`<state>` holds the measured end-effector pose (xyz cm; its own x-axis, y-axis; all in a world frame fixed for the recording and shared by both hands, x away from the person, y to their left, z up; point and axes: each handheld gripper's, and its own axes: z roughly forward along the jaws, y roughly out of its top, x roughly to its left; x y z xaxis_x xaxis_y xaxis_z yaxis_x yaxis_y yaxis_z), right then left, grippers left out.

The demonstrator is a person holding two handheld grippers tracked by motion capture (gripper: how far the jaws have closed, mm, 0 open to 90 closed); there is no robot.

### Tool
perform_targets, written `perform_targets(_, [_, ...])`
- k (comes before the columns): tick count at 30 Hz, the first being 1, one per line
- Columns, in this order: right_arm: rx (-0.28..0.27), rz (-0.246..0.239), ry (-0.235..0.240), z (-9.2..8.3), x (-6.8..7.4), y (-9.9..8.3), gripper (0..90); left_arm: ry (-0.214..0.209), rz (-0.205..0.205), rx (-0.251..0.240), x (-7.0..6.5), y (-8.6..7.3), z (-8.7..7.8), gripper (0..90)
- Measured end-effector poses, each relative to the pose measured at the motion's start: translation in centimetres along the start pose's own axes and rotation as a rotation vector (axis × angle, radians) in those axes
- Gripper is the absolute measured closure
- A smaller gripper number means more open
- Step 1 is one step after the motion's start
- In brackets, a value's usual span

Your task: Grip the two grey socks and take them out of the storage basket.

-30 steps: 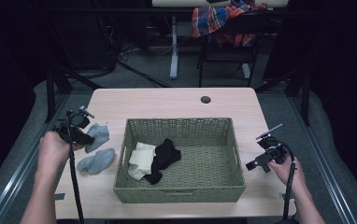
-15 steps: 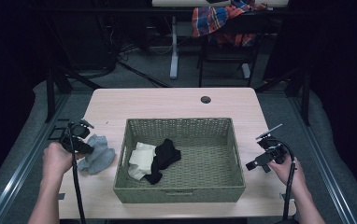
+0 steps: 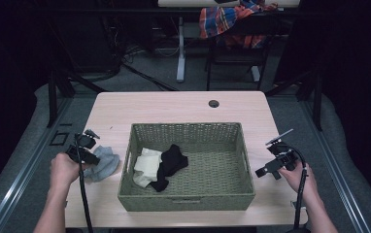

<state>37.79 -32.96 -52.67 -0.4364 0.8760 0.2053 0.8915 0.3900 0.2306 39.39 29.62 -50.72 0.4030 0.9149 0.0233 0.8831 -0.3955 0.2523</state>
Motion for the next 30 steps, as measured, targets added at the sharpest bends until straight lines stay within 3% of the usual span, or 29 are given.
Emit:
perform_targets(4, [-0.002, 0.004, 0.016, 0.0, 0.0, 0.0, 0.8, -0.013, -0.011, 0.027, 0.2, -0.1, 1.0, 81.9])
perform_targets(8, [0.003, -0.004, 0.0, -0.1, 0.0, 0.0, 0.8, -0.037, -0.042, 0.044, 0.8, -0.1, 2.0, 79.9])
perform_targets(10, [-0.023, 0.019, 0.0, 0.1, 0.1, -0.2, 0.8, -0.038, -0.05, 0.05, 0.9, -0.2, 2.3, 78.9])
perform_targets(11, [0.005, -0.002, 0.005, -0.1, -0.1, -0.1, 0.8, -0.039, -0.049, 0.065, 1.1, -0.2, 2.6, 76.3])
perform_targets(15, [-0.002, 0.003, 0.0, -0.1, 0.0, -0.1, 0.8, -0.046, -0.056, 0.071, 1.2, -0.3, 2.8, 71.3])
perform_targets(16, [0.002, 0.0, -0.001, -0.1, 0.0, -0.1, 0.8, -0.046, -0.064, 0.071, 1.3, -0.3, 2.7, 68.2])
perform_targets(17, [0.002, -0.001, -0.001, -0.1, -0.1, -0.1, 0.8, -0.043, -0.073, 0.072, 1.4, -0.4, 2.4, 56.5])
perform_targets(20, [-0.033, 0.027, 0.015, 0.1, 0.1, -0.2, 0.8, -0.041, -0.091, 0.06, 1.5, -0.5, 1.8, 35.7])
perform_targets(21, [-0.033, 0.026, 0.015, 0.1, 0.1, -0.2, 0.8, -0.03, -0.101, 0.051, 1.5, -0.6, 1.4, 35.7])
perform_targets(22, [-0.033, 0.026, 0.015, 0.0, 0.1, -0.2, 0.8, -0.01, -0.103, 0.046, 1.4, -0.7, 0.9, 26.8])
perform_targets(23, [-0.003, 0.001, 0.006, -0.2, -0.1, -0.1, 0.8, 0.004, -0.105, 0.031, 1.2, -0.9, -0.2, 12.1])
perform_targets(26, [-0.007, 0.006, 0.009, -0.2, -0.1, -0.1, 0.8, 0.026, -0.111, 0.011, 0.8, -1.3, -1.2, 0.0])
perform_targets(27, [-0.008, 0.007, 0.009, -0.2, -0.1, -0.2, 0.8, 0.039, -0.106, -0.005, 0.2, -1.8, -2.1, 0.1])
perform_targets(30, [-0.036, 0.032, 0.012, 0.0, 0.1, -0.3, 0.8, 0.054, -0.098, -0.009, -0.6, -2.5, -2.7, 0.0])
